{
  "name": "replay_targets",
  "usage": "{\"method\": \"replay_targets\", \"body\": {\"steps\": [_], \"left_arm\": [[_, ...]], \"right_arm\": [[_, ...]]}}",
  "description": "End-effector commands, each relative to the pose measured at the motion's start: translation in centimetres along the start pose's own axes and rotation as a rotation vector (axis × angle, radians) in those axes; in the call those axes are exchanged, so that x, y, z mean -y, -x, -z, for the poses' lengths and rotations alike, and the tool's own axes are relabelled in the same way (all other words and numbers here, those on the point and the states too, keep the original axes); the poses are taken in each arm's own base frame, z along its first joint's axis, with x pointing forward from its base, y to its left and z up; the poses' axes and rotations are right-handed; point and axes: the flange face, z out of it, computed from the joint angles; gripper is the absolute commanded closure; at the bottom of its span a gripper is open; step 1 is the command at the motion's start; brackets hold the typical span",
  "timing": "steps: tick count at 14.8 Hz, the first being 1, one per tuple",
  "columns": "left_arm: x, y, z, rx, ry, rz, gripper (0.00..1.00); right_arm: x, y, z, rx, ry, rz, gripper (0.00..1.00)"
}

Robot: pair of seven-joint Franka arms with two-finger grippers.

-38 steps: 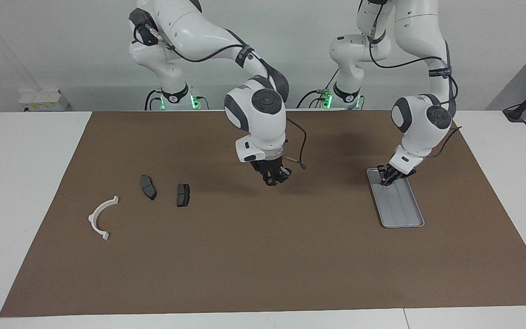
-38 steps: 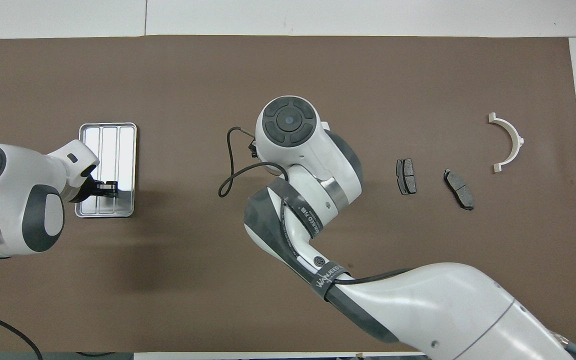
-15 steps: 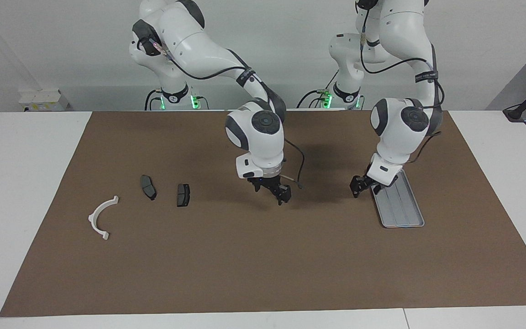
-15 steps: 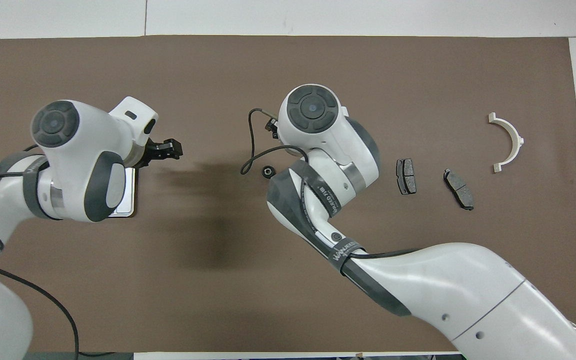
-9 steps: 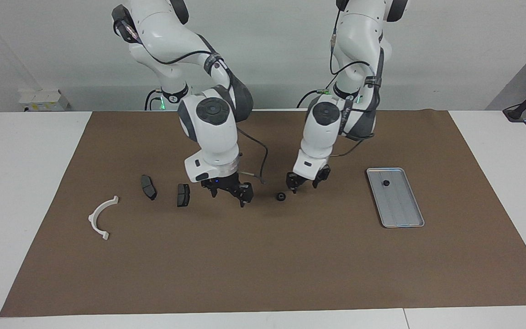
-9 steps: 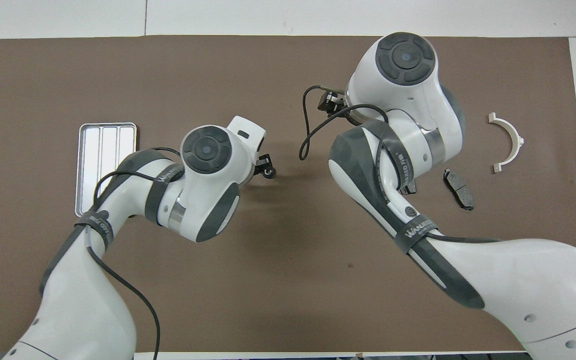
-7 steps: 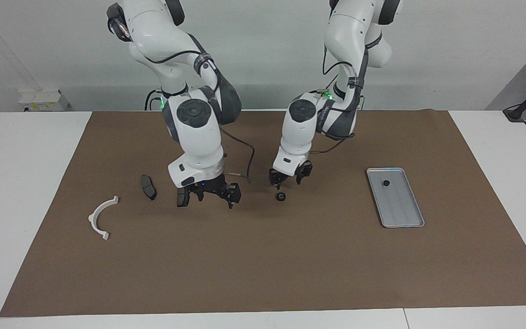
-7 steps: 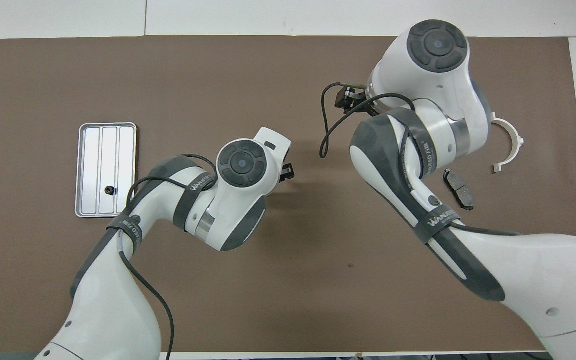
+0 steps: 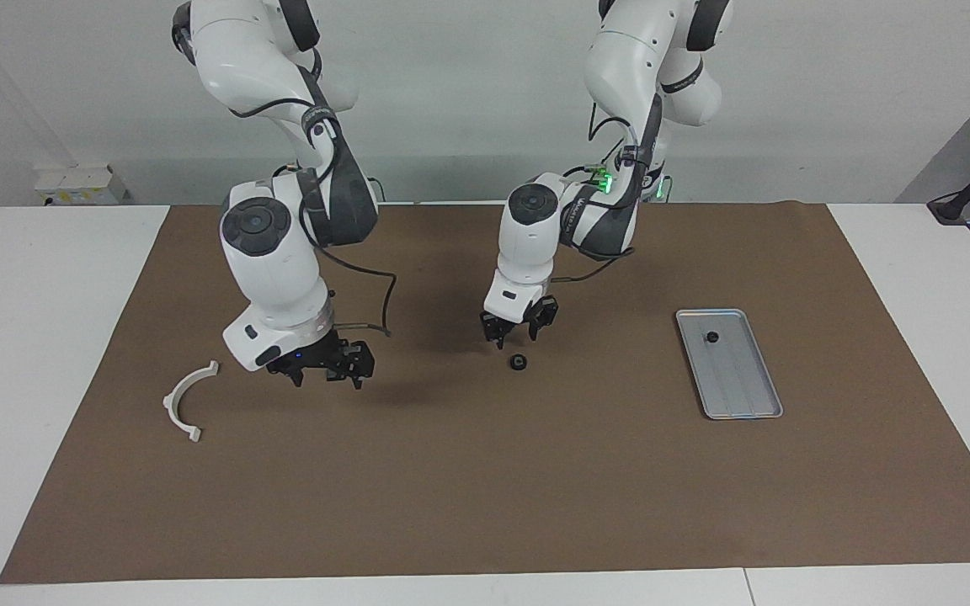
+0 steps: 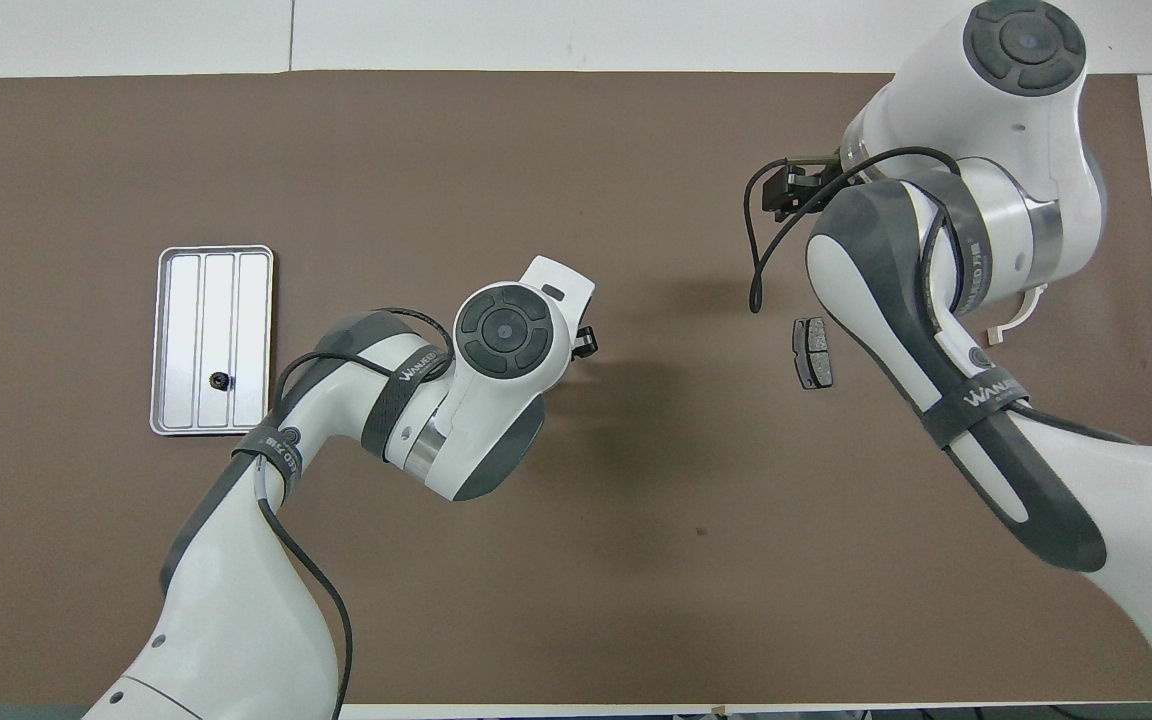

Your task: Pick bearing gear from pile to tray

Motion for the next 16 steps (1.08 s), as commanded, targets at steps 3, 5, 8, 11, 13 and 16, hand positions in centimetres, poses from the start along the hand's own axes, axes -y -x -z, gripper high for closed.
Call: {"method": "replay_targets", "body": {"steps": [3, 5, 8, 11, 13, 16], "left_arm": [[0.2, -1.4, -1.0, -0.038, 0.006, 0.0, 0.27], [0.1, -1.5, -1.3, -0.046, 0.014, 0.001, 0.27], [0.1, -1.4, -2.2, -0.041, 0.008, 0.002, 0.27], [-0.2, -1.1, -2.4, -0.039, 0.006, -0.001, 0.27], [-0.4, -0.9, -2.3, -0.039, 0.006, -0.004, 0.34], [-0.4, -0.9, -2.4, -0.039, 0.006, -0.004, 0.98]], "right_arm": [[-0.8, 0.6, 0.3, 0.021, -0.017, 0.009, 0.0], [-0.9, 0.6, 0.2, 0.02, -0.018, 0.011, 0.0], [-2.1, 0.2, 0.2, 0.01, -0.02, 0.076, 0.0], [-4.9, -0.5, 1.3, -0.016, 0.001, 0.253, 0.0], [-6.1, -0.5, 2.6, -0.033, 0.013, 0.346, 0.0], [-7.4, 0.4, 5.8, -0.048, 0.023, 0.35, 0.0]]}}
